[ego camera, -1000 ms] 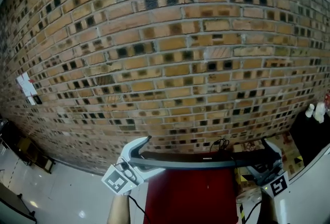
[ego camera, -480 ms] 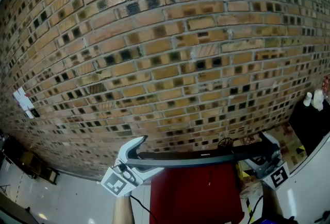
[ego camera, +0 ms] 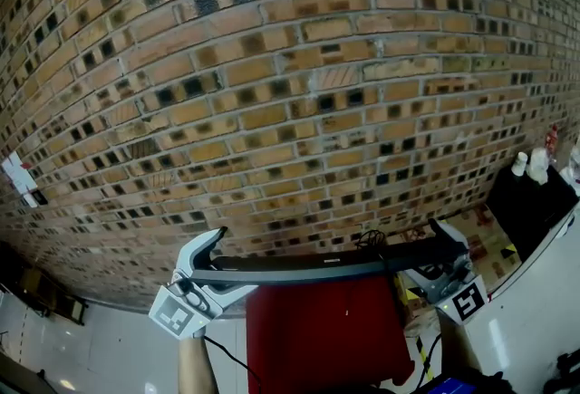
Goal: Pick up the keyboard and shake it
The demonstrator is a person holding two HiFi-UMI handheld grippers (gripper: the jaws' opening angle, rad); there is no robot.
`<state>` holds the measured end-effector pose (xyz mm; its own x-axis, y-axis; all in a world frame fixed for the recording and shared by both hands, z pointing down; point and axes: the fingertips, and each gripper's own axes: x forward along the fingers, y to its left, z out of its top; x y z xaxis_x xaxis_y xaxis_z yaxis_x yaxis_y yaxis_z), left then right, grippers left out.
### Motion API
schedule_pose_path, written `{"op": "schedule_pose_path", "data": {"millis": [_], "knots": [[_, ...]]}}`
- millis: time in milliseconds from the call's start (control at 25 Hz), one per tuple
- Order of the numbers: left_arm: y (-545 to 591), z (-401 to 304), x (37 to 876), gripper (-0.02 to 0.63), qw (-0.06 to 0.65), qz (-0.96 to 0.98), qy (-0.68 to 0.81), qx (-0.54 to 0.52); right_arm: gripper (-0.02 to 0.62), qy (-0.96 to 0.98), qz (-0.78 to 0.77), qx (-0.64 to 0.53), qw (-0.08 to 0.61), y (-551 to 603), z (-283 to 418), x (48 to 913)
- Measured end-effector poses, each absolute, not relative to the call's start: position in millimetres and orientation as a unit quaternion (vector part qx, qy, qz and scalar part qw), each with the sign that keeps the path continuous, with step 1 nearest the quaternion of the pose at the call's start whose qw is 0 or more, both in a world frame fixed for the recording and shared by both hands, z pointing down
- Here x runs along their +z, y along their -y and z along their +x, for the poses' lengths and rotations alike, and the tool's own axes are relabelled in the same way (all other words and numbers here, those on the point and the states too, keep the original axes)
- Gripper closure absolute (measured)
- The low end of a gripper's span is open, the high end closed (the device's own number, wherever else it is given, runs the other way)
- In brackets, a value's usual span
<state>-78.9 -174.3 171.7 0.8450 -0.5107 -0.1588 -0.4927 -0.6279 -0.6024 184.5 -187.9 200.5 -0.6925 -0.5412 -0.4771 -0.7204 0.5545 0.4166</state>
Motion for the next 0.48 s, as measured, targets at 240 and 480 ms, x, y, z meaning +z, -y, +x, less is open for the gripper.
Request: {"op": "schedule_pose_path", "data": {"millis": [240, 480], "knots": [[153.3, -70.1, 145.7, 0.169, 0.370, -0.891, -0.263, 0.018, 0.252, -0.849, -0.372, 0.341, 0.159, 161.7, 192.6, 171.9], [176.6, -68.1, 159.0, 0.169, 0.352, -0.899, -0.259, 0.016, 0.249, -0.855, -0.377, 0.326, 0.144, 181.8, 194.2, 185.1]]}}
